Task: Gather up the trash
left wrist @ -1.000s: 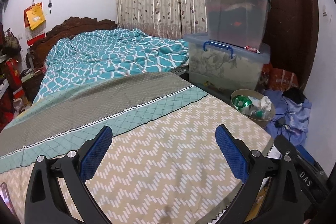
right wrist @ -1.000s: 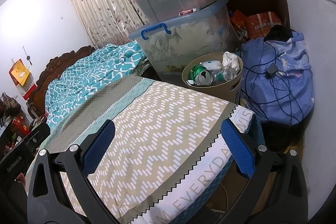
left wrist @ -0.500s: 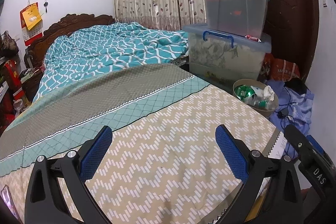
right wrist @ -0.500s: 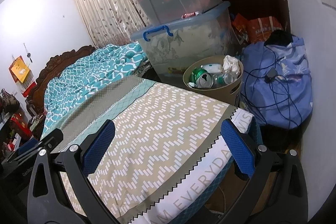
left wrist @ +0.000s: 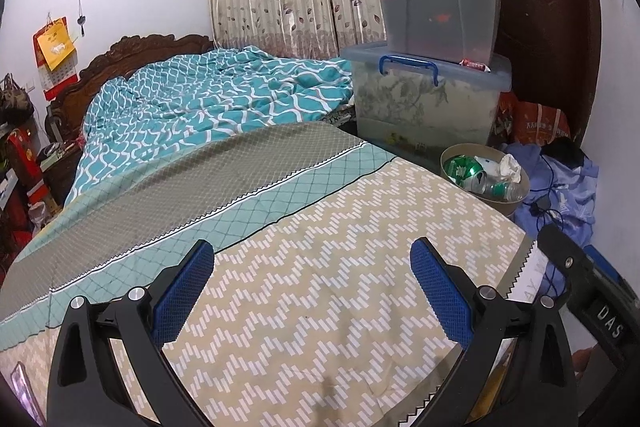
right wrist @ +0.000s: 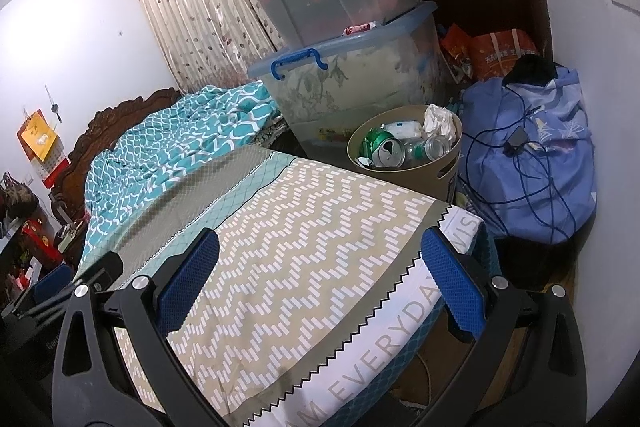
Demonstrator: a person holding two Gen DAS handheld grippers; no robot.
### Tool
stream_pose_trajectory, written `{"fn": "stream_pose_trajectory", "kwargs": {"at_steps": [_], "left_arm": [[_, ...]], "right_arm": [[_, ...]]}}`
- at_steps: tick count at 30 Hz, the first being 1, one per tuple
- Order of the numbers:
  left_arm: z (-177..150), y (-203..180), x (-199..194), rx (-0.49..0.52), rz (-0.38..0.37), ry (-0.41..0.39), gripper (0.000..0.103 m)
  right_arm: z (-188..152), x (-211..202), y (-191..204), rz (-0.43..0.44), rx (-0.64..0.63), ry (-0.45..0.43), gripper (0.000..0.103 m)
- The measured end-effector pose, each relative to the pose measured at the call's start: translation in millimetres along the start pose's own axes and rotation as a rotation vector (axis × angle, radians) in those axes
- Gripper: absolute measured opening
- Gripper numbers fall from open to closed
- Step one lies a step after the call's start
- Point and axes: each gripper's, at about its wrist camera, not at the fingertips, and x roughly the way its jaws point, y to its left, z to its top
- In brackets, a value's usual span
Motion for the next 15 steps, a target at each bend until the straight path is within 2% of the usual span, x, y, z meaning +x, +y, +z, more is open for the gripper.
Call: {"fn": "stream_pose_trajectory", "kwargs": {"at_steps": [15], "left_arm": [[-0.9, -2.5, 1.4, 0.007, -0.012, 0.015, 0.095]], "right_arm": [[9.7, -2.7, -6.6, 0.004, 0.004, -0.018, 0.100]]}}
